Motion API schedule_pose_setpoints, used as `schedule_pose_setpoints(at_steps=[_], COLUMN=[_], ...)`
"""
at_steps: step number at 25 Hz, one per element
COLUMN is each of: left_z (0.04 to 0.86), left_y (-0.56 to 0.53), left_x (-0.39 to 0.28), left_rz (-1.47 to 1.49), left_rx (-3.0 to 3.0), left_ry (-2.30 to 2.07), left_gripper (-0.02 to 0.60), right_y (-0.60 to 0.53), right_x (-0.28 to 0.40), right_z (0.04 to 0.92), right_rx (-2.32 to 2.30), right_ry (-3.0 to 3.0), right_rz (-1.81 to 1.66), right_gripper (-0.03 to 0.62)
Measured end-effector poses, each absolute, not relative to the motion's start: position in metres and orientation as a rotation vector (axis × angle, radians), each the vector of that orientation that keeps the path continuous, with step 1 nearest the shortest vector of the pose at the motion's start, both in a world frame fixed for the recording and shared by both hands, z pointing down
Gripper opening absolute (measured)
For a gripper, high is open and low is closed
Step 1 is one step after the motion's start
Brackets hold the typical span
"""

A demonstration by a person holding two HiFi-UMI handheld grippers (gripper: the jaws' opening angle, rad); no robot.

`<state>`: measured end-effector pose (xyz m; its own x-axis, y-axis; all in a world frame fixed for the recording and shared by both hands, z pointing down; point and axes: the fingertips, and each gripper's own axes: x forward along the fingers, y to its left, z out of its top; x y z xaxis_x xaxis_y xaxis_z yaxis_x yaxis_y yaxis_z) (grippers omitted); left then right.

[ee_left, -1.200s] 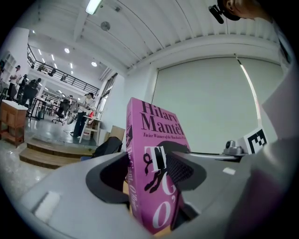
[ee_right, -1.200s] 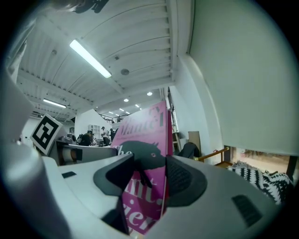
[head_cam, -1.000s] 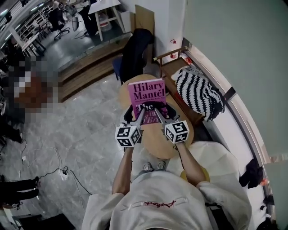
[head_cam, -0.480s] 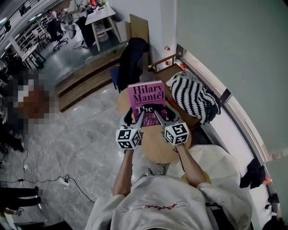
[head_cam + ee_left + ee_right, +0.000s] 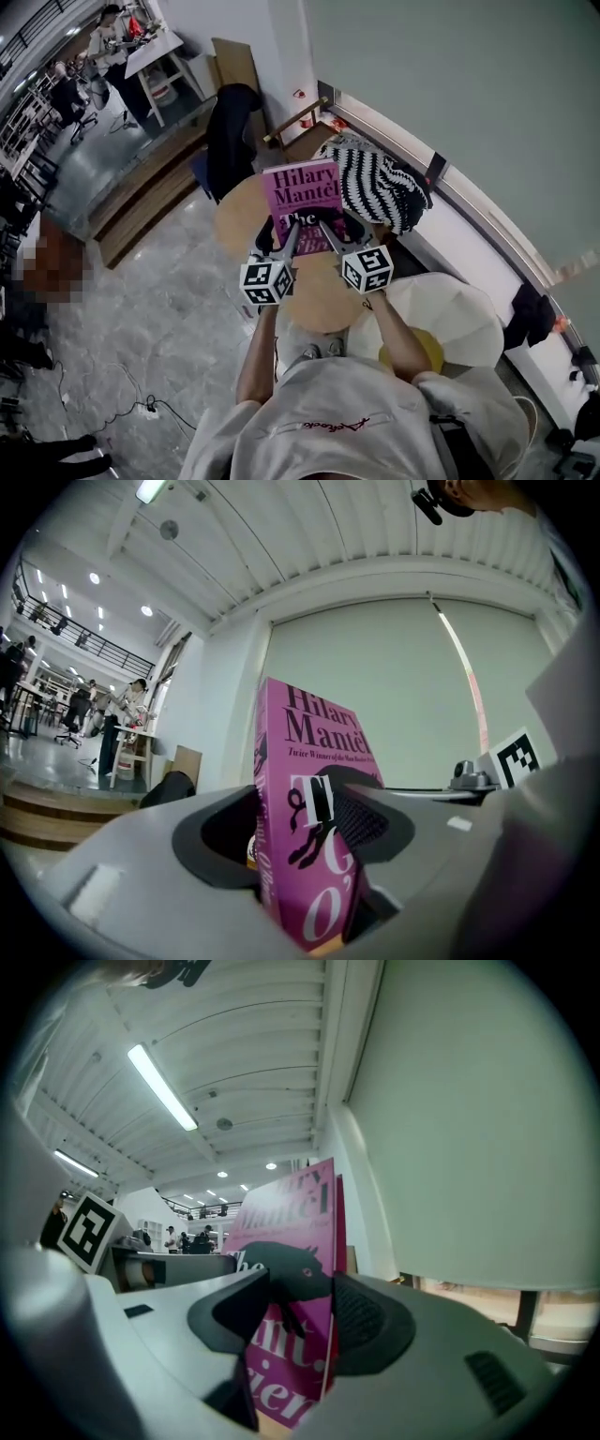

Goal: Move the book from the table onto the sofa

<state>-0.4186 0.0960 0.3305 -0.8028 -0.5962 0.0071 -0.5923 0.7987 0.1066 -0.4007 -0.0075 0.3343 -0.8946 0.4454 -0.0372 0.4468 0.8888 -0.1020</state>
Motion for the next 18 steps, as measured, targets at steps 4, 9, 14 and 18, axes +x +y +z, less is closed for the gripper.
schedule_pose_setpoints(at_steps=[4, 9, 14, 18], left_z=[0.334, 0.339, 0.339, 0.341], left_y=[0.064, 0.027, -0.007, -0.035], left_x=[-0.426, -0.429, -0.429, -0.416], left_rz=[-0.160, -0.169, -0.165, -0.175], left_rx=[1.099, 1.299, 1.489, 1.637], left_ry=[-2.887, -2.782, -2.677, -2.577], left_gripper=[0.261, 0.261, 0.261, 0.261], right_y=[-0.037, -0.070, -0.097, -0.117], right_x=[-0.399, -0.388, -0.374, -0.350], right_z=[0.337, 0.341, 0.342, 0.344], right_rx=[0.581, 0.358, 0.140, -0.046], right_ry=[3.073, 3.114, 3.130, 3.134], right_rz=[-0.166, -0.155, -0.160, -0.154], right_gripper=[0.216, 0.216, 0.216, 0.216])
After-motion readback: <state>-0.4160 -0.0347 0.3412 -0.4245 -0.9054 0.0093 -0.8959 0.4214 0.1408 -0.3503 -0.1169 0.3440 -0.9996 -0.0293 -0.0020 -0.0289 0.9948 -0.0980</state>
